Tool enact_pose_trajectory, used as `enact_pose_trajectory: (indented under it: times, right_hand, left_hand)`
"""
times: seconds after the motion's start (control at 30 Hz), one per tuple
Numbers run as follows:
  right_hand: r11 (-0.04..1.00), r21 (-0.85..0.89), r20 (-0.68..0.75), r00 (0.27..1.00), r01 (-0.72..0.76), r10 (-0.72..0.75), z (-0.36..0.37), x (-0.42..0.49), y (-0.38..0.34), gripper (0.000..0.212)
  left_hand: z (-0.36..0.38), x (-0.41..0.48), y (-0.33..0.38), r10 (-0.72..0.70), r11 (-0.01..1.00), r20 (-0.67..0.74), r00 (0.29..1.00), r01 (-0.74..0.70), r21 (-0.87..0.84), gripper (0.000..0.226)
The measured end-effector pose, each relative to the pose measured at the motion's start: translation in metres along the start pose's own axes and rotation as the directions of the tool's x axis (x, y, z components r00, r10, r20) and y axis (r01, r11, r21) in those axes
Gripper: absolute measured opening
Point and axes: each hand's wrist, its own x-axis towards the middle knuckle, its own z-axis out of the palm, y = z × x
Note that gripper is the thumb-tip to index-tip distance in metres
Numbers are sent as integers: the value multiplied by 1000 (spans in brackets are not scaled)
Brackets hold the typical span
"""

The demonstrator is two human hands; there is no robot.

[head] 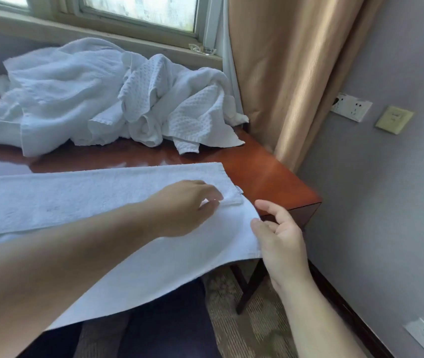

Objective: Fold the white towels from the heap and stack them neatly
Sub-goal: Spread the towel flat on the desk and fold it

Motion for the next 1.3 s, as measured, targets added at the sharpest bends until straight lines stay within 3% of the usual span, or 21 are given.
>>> enact_pose_trajectory:
  times: [0.07,0.13,0.17,0.23,0.33,0.43,0.5,0.67,0.8,0.9,1.07,1.23,1.3]
  right_hand:
    - [996,86,123,992,-19,8,3,7,-15,26]
    - [985,153,259,965,-74,32,7,17,-29,31]
    - [984,155,314,949,-86,33,9,23,-35,35]
    - [997,72,371,928,-41,11,14,34,-46,34]
    - [970,-205,316,947,129,-59,21,48,-56,11]
    - [721,-588,243,931,366,-274,27,59,-61,26]
    - [685,-606,265,914,405,-306,34,64,-66,29]
    - [817,-539,236,968,206,-88,57,100,-69,9]
    - [794,-568,283,957,216,-59,70,128,-59,32]
    - [762,-608,257,963,222,-75,78,143,-53,30]
    - [652,-729,197,976,206,-89,99,160,-40,24]
    - [491,-850,146,981,191,-129,111,160,-27,21]
    - [375,-905,140,972,203,-188,115,153,-27,18]
  left_hand:
    - [-9,-30,-2,24,994,-51,998,-29,-104,40]
    - [-17,-56,-4,-24,986,11,1000,26,-167,57]
    - [-19,-66,-5,-58,988,74,996,68,-136,60]
    - [-20,-77,-5,-104,994,160,982,105,5,45]
    - [-18,-73,-10,-168,984,37,985,166,64,13]
    - [-23,-62,-21,-280,957,-26,960,277,-82,12]
    - [-27,-54,-29,-319,940,-28,947,312,-135,12]
    - [-35,-30,-44,-361,919,18,932,359,-159,8]
    - [-43,-11,-58,-393,912,39,919,395,-111,21]
    - [-48,1,-71,-411,905,97,906,419,-73,39]
    - [-56,8,-98,-518,826,311,797,560,-60,47]
    - [-57,8,-117,-541,802,326,775,592,-80,51]
    - [-58,6,-120,-540,790,337,771,603,-115,49]
